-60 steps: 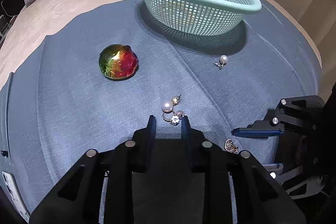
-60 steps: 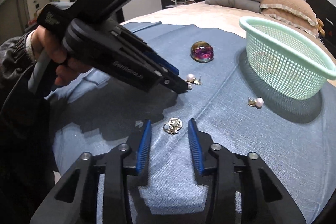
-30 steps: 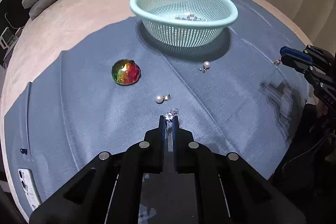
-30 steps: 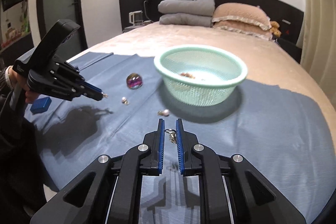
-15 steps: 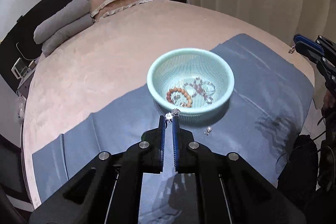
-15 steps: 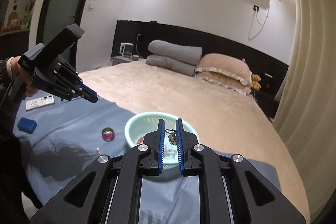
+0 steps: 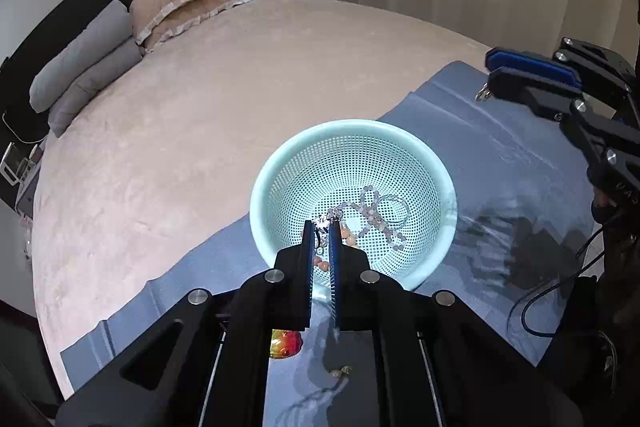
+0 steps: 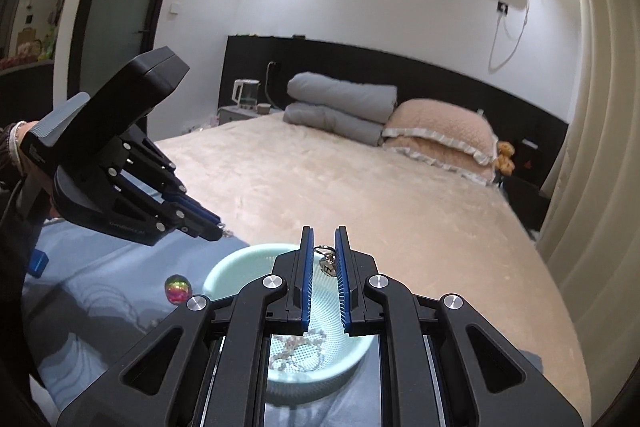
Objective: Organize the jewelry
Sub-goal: 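Carry both earrings into the green basket and open both tools, then withdraw both open tools from the basket toward the pearl earrings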
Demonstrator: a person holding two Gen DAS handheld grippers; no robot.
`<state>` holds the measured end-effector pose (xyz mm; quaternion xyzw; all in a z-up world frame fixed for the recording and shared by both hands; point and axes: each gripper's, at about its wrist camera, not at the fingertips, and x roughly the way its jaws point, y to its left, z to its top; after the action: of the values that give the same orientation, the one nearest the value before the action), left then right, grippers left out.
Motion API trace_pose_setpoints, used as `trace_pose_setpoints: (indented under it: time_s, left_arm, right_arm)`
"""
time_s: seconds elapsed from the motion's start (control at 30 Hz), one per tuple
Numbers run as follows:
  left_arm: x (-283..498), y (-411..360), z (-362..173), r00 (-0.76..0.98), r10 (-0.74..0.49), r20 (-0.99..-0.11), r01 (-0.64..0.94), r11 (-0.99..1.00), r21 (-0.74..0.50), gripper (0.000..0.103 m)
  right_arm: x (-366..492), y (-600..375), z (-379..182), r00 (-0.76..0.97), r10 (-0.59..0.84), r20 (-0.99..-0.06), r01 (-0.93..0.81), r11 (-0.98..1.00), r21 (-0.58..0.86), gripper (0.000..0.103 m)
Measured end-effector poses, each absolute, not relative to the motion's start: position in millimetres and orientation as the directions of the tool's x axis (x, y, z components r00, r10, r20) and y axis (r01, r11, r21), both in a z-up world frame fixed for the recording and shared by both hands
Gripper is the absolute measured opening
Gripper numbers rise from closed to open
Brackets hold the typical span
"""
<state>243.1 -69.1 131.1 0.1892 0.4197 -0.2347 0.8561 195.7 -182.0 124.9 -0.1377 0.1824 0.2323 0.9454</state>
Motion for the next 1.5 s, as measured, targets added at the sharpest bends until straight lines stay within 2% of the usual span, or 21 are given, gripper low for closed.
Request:
trace_pose_setpoints:
  time_s: [0.1,0.33,0.5,0.67,0.7,0.77,0.8,0.83,0.87,0.9,0.93,1.0,1.27,1.5]
  left_arm:
    - [264.2,-79.1,106.2,0.493,-0.25,-0.833,0.571,0.816,0.093,0.008]
    - [291.3,-94.5,39.7,0.39,-0.228,-0.892,0.591,0.805,0.053,0.008]
    - [295.0,-96.2,19.7,0.357,-0.22,-0.908,0.597,0.801,0.041,0.008]
    - [292.6,-98.8,18.3,0.352,-0.211,-0.912,0.594,0.803,0.043,0.008]
    - [292.6,-98.2,20.1,0.357,-0.207,-0.911,0.592,0.804,0.049,0.01]
    - [287.4,-94.2,29.2,0.379,-0.217,-0.9,0.587,0.808,0.052,0.032]
    - [290.5,-87.7,34.6,0.389,-0.226,-0.893,0.584,0.811,0.049,0.051]
    - [287.2,-82.9,43.2,0.405,-0.234,-0.884,0.578,0.815,0.049,0.063]
    - [283.0,-77.2,51.8,0.423,-0.241,-0.873,0.574,0.817,0.053,0.066]
    - [278.9,-72.1,60.5,0.442,-0.243,-0.864,0.57,0.819,0.061,0.07]
    - [273.4,-65.9,69.7,0.463,-0.238,-0.854,0.562,0.824,0.075,0.079]
    - [261.5,-53.6,85.9,0.506,-0.22,-0.834,0.547,0.83,0.113,0.093]
    - [198.4,-10.5,136.9,0.573,-0.234,-0.785,0.549,0.821,0.157,0.097]
    - [155.0,9.6,141.8,0.593,-0.22,-0.774,0.528,0.832,0.169,0.097]
  right_arm:
    - [227.2,-176.5,97.3,0.772,0.406,-0.489,-0.515,0.85,-0.108,0.01]
    - [267.2,-160.9,23.2,0.661,0.382,-0.646,-0.54,0.84,-0.057,0.01]
    - [270.6,-160.7,5.6,0.633,0.375,-0.677,-0.54,0.841,-0.039,0.01]
    - [270.5,-161.4,10.7,0.632,0.37,-0.68,-0.536,0.843,-0.04,0.011]
    - [269.9,-161.1,12.4,0.631,0.365,-0.684,-0.536,0.843,-0.045,0.012]
    - [268.2,-161.8,17.4,0.649,0.333,-0.684,-0.522,0.849,-0.082,0.019]
    - [265.8,-163.6,21.9,0.659,0.327,-0.677,-0.519,0.85,-0.094,0.034]
    - [262.8,-166.2,27.1,0.669,0.329,-0.666,-0.519,0.849,-0.102,0.048]
    - [257.0,-168.2,34.6,0.693,0.323,-0.645,-0.512,0.85,-0.124,0.055]
    - [251.2,-170.4,41.6,0.718,0.31,-0.623,-0.499,0.853,-0.151,0.07]
    - [244.5,-171.7,49.6,0.74,0.3,-0.602,-0.49,0.854,-0.177,0.083]
    - [231.4,-173.8,65.3,0.766,0.307,-0.565,-0.497,0.841,-0.217,0.085]
    - [172.9,-175.5,117.8,0.81,0.36,-0.463,-0.524,0.798,-0.296,0.087]
    - [130.9,-168.0,126.3,0.81,0.389,-0.44,-0.538,0.791,-0.291,0.087]
